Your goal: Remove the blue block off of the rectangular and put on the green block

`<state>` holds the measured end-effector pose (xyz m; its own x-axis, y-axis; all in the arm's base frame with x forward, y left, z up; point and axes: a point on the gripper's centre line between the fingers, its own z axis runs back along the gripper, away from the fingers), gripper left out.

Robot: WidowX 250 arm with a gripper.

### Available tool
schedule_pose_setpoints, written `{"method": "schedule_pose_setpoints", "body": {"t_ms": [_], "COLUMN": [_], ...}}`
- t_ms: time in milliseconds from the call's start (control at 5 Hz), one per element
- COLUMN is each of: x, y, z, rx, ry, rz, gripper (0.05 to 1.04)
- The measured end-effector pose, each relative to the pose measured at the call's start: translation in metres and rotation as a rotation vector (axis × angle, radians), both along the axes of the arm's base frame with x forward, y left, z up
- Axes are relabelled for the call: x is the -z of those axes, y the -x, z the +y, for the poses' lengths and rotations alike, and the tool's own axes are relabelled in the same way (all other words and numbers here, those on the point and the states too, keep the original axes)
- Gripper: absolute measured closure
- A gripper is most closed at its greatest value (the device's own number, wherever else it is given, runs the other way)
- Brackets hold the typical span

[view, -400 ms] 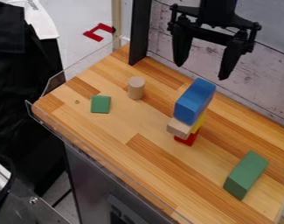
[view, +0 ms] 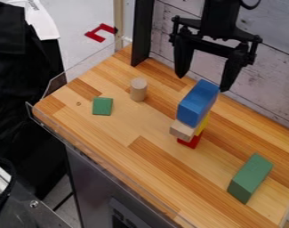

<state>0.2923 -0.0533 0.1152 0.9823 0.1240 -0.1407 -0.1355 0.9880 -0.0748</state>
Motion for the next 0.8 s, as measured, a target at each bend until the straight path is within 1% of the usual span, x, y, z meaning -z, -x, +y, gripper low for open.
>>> {"method": "schedule_pose_setpoints", "body": {"t_ms": [400, 600, 800], "x": [0.004, 0.013, 0.026], "y": [0.0, 0.002, 0.003], "z": [-0.002, -0.004, -0.002], "rx": [0.0, 0.002, -0.01], "ry": [0.014, 0.023, 0.018], "rz": [0.009, 0.032, 0.069], "gripper": [0.083, 0.083, 0.083]}}
